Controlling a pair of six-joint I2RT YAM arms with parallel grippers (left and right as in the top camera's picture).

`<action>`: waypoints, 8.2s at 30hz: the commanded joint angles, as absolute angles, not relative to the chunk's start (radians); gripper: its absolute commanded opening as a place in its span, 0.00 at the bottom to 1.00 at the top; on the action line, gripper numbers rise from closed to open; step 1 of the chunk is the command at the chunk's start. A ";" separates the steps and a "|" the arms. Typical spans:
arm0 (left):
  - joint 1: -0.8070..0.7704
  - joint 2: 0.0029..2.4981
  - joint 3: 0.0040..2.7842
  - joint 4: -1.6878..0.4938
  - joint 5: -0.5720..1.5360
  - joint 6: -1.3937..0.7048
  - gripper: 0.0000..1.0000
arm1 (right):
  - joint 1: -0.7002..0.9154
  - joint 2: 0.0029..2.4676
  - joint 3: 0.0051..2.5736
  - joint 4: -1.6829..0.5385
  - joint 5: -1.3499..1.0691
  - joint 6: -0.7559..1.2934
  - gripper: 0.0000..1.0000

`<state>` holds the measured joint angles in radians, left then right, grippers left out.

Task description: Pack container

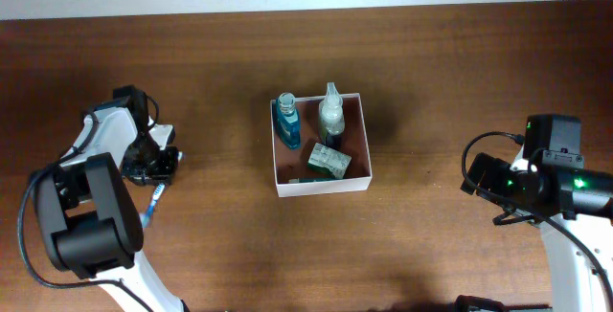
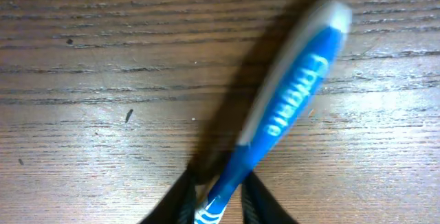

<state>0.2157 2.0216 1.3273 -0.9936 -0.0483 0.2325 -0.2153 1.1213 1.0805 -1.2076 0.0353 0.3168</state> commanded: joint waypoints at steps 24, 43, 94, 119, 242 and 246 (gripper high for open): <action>0.147 1.797 1.371 -1.024 0.032 0.173 0.00 | -0.224 1.122 1.076 -1.207 0.038 0.319 0.98; -0.672 1.483 1.371 -0.854 0.021 0.500 0.00 | -0.224 1.122 1.076 -1.204 0.037 0.319 0.98; 0.543 1.680 1.394 -0.838 0.124 0.299 0.95 | -0.224 1.122 1.076 -1.206 0.037 0.311 0.98; 0.572 2.062 1.392 -0.789 0.127 0.315 0.43 | -0.224 1.163 1.076 -1.188 0.037 0.304 0.98; -0.035 0.595 0.804 -0.826 0.004 0.056 0.99 | 0.124 0.330 0.733 -0.895 0.061 0.140 0.98; -0.035 0.597 0.781 -0.842 0.004 0.056 0.99 | 0.124 0.316 0.731 -0.902 0.061 0.139 0.98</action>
